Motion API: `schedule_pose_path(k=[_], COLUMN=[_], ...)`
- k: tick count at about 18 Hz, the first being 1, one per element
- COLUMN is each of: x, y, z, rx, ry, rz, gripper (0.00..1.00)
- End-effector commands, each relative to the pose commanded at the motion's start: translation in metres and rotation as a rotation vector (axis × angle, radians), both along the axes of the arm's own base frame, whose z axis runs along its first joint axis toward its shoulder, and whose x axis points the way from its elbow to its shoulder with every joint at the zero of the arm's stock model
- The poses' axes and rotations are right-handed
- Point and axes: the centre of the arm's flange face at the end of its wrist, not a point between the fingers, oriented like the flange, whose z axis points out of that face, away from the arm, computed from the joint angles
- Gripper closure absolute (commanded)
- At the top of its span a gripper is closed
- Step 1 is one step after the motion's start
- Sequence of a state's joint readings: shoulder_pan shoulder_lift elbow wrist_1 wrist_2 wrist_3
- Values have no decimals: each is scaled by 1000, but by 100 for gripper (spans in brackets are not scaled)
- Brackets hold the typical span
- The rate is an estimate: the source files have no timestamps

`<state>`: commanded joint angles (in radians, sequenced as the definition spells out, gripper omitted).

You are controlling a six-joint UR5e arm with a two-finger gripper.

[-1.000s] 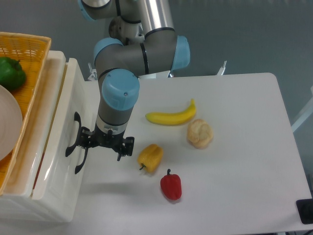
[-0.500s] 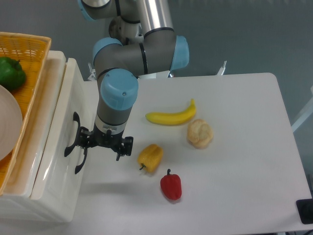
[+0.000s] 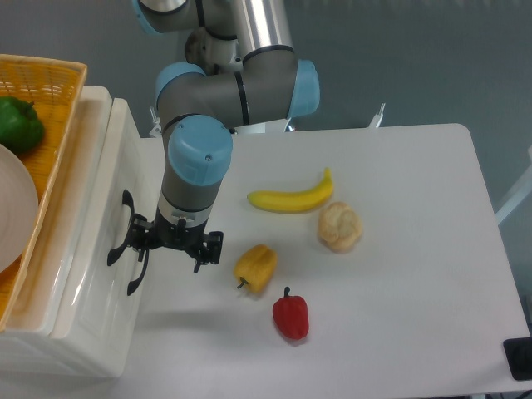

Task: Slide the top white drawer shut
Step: 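Press the gripper against the drawer front until fully shut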

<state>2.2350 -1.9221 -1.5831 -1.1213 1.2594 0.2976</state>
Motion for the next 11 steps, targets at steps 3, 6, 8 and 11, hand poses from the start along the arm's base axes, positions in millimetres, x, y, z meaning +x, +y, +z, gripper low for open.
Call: schedule_pose_path(k=[3,6,8,11], x=[-1,-9,-9,-12], y=[0,-5,-5,-6], z=[0,2,3,3], rx=[-1,1,2,2], ry=[1,5,6,8], rz=[2,14,13,14], gripper=[0,0,0,0])
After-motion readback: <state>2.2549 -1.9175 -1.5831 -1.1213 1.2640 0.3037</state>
